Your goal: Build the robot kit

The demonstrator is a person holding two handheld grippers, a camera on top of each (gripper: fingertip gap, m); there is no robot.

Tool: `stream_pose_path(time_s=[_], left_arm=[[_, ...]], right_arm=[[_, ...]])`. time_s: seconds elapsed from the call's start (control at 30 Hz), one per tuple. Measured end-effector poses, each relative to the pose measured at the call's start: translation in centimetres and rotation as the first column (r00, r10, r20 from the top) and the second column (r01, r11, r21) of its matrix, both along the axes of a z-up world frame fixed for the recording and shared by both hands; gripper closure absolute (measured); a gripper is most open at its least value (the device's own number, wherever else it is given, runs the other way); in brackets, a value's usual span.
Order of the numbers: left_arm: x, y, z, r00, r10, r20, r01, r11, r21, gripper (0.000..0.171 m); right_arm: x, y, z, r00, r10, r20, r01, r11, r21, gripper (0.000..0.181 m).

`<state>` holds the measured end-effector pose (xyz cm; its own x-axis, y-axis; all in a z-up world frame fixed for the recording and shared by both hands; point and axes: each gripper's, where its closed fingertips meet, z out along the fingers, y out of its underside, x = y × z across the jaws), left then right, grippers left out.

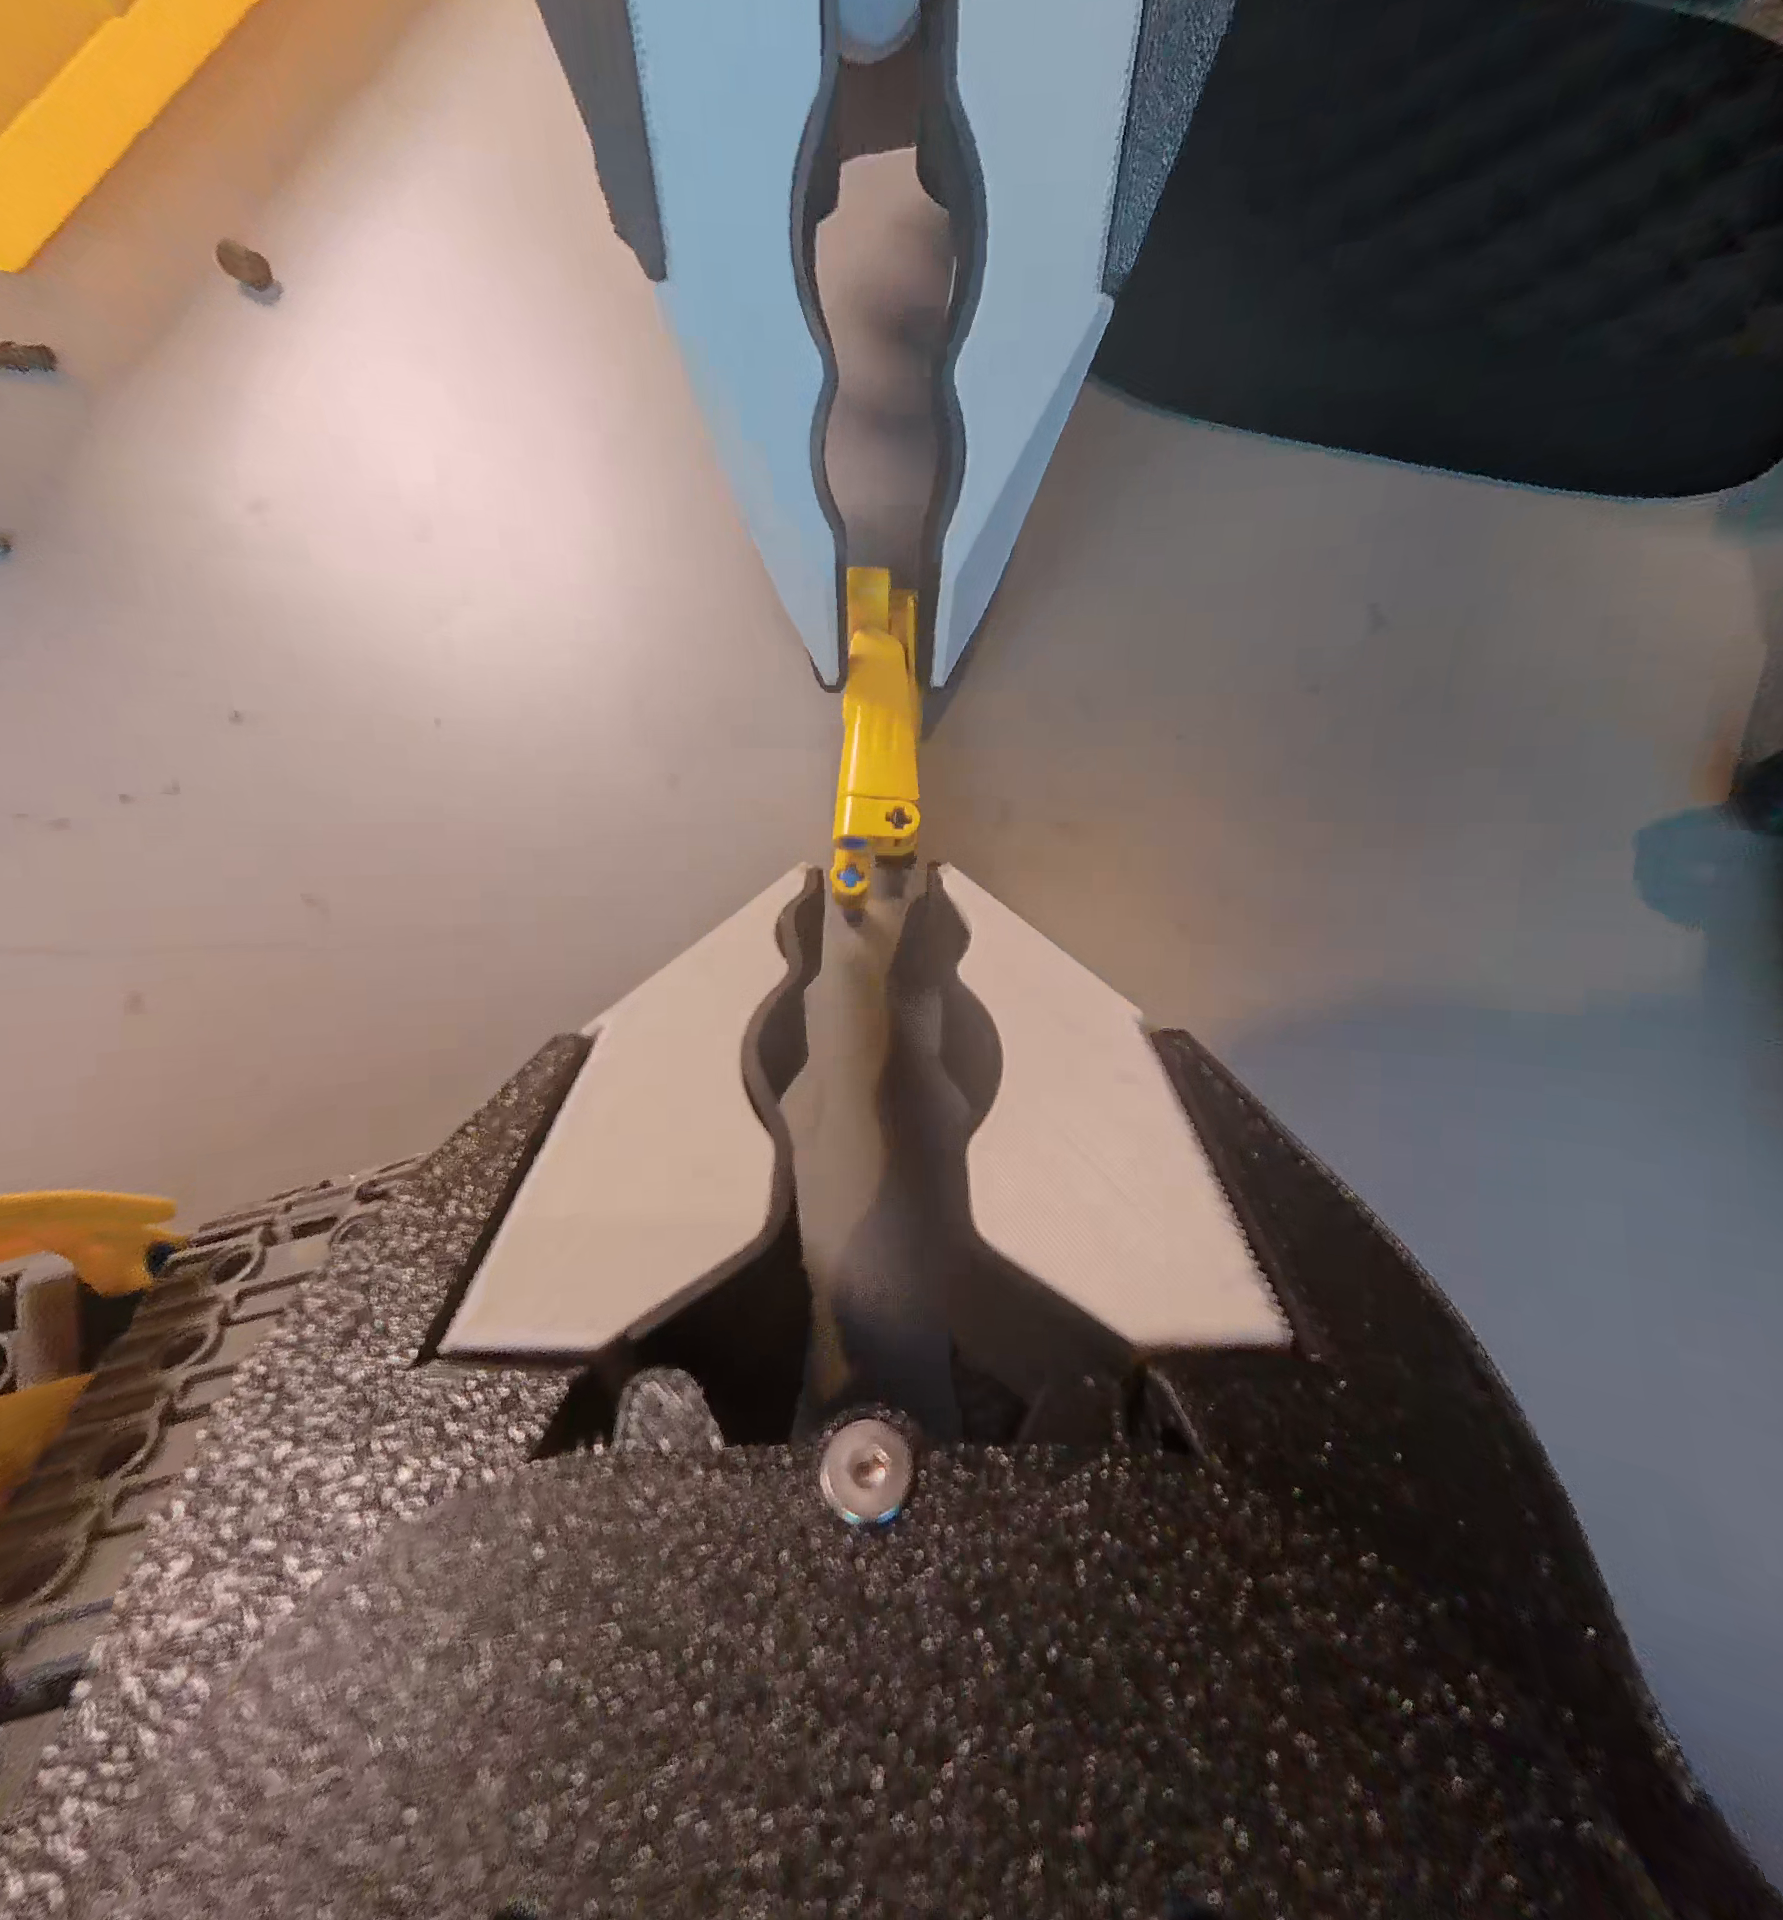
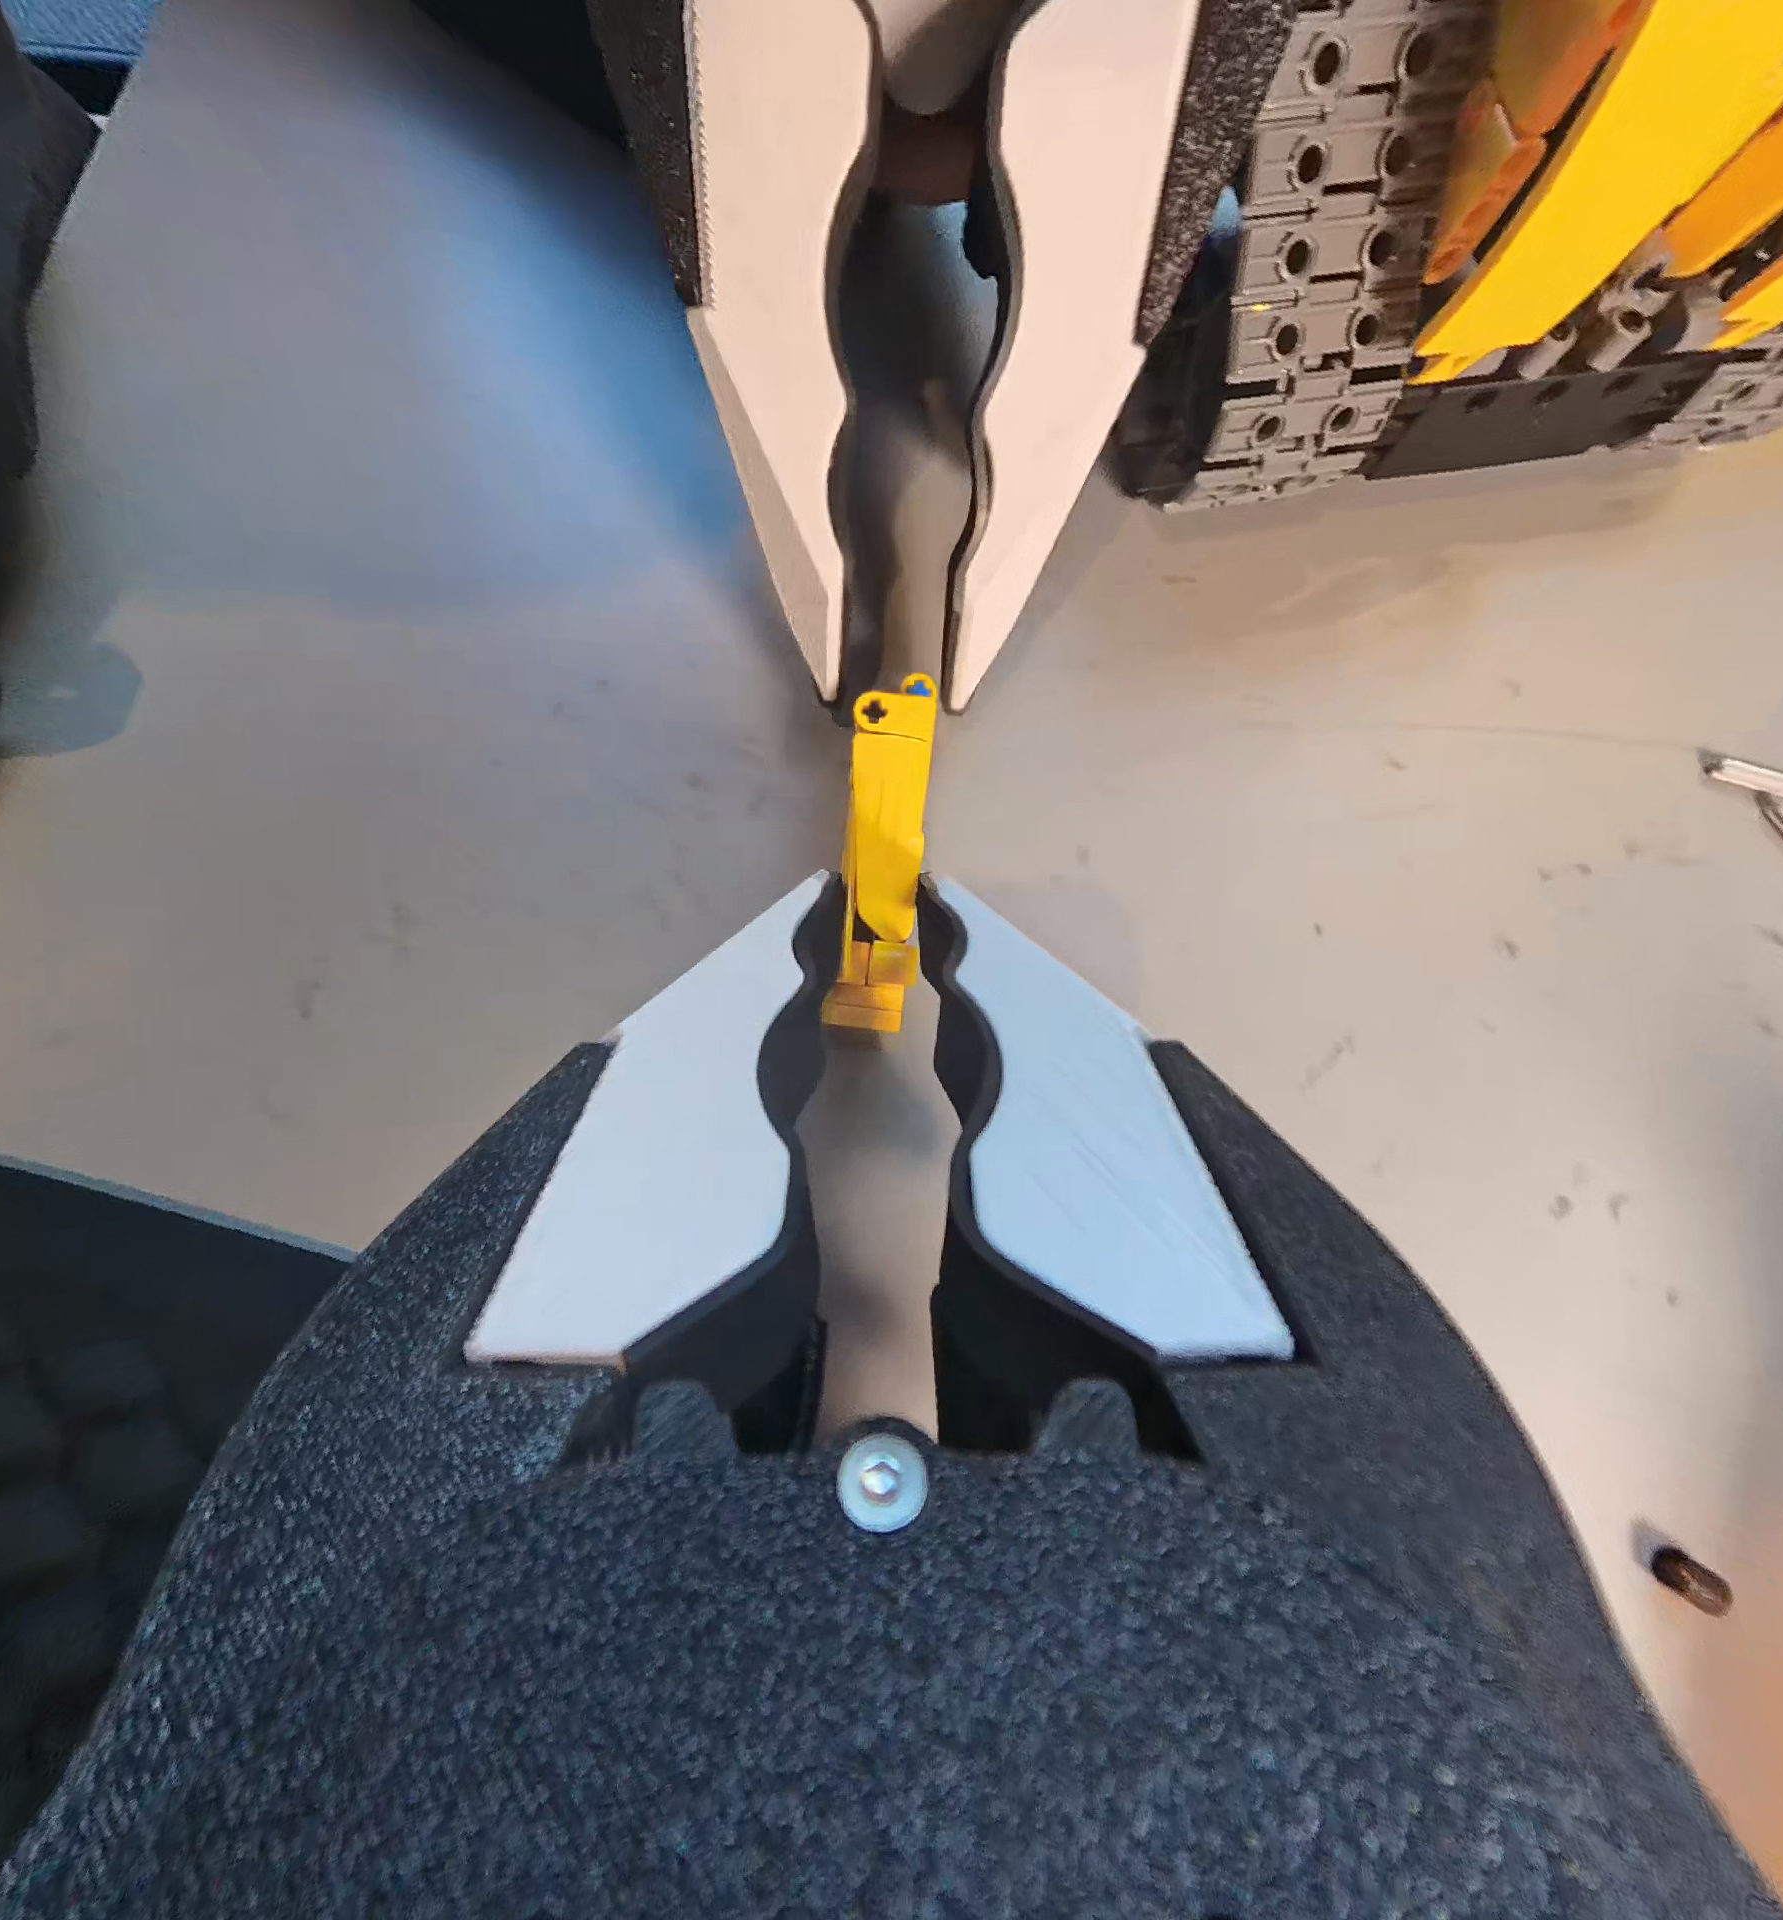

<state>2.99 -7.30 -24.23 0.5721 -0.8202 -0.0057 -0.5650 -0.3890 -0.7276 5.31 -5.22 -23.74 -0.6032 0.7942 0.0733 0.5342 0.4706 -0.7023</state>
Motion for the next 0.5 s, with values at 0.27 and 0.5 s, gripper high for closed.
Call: stream_pose_path(time_s=[0.27,0.5], left_arm=[[-0.4,0.7,0.3,0.999,0.046,0.010,-0.046,0.999,0.021,0.152],[-0.5,0.8,0.9,0.998,0.057,0.038,-0.058,0.998,0.033,0.151]], right_arm=[[0.8,4.0,0.0,0.995,-0.099,0.002,0.099,0.994,0.044,0.167],[3.7,12.9,-0.1,0.960,-0.272,0.065,0.264,0.958,0.108,0.168]])
